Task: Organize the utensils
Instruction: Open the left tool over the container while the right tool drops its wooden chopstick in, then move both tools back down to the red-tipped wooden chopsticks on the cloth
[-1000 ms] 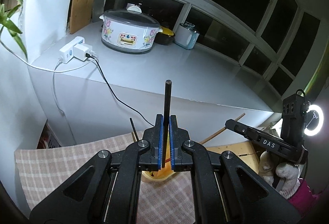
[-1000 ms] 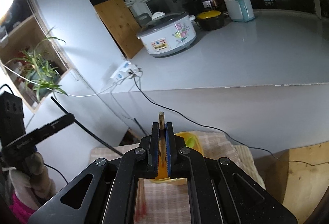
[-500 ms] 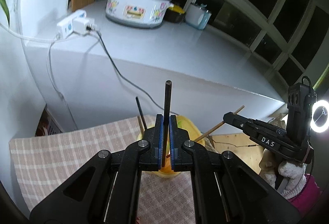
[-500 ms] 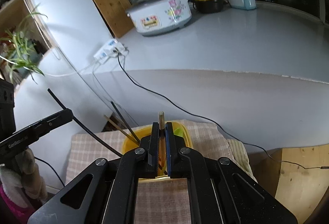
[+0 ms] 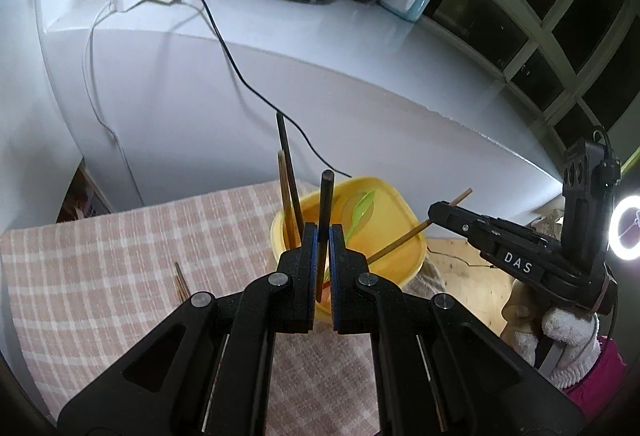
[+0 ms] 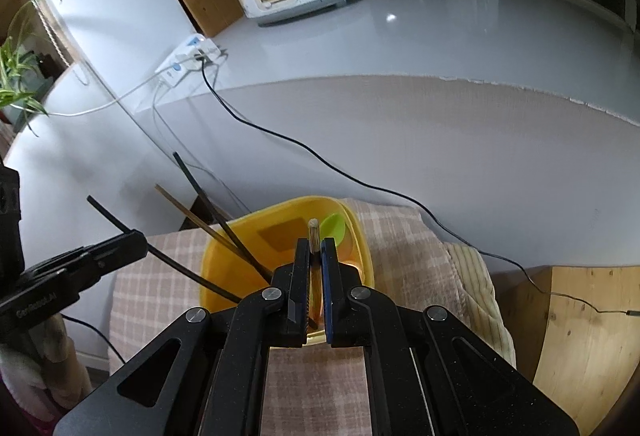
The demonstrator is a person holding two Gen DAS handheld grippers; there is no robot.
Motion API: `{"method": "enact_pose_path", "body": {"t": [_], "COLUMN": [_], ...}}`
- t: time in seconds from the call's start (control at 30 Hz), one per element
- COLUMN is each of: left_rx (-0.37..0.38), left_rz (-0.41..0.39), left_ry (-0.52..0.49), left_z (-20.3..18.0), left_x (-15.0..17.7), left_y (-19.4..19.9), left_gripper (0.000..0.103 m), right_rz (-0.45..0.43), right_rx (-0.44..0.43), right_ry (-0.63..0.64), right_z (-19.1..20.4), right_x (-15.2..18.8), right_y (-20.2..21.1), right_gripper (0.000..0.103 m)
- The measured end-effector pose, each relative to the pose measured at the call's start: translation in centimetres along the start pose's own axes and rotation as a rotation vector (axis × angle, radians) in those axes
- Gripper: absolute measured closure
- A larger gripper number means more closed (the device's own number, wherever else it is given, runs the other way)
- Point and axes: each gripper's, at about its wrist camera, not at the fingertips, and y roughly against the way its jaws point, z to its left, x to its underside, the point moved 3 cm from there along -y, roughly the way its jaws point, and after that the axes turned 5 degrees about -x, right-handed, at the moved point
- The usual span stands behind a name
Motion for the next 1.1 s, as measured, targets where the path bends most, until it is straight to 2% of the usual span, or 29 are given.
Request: {"method": "enact_pose_path", "body": {"t": [0.43,0.5,0.57,0.63,0.67,0.7,1.1], "left_rx": [-0.006,0.000,-0.001,-0.003,-0.003,-0.003,-0.018], "left_rz": [0.026,0.049,0.048,0.050,0.047,0.042,-0.023], "left_ry": [0.002,0.029,0.038,0.053,0.060,0.064,0.073], "left_z": [0.0,0.1,0.3,0.7,0.9,1.0,1.5], "left_x": [1.0,1.2,1.3,1.3,1.4,1.4,1.9], "left_y": [-0.1,0.1,0.3,0.6,0.8,1.0,4.7], "left_gripper": [0.100,0.100,0.099,0.087,0.077,0.074,0.073], "right_rz": [0.023,0.032,0.036,0.029,0.020,0.005,-0.096], "right_rx": [0.018,0.020,0.026,0.040,0.048,0.054,0.048], "right_ry": [-0.034,-0.041,-0.049,-0.052,-0.054,-0.057,-0.071], "right_z": [-0.9,-0.9,-1.0,-1.1,-1.2,-1.2,-0.4], "right_x": [0.5,0.7,1.0,1.2,1.2,1.3,1.3], "right_y": [-0.6,-0.5,-0.3,0.1,0.4,0.9,5.5], "right_gripper": [0.098,0.098,0.093,0.083,0.074,0.069,0.069]}}
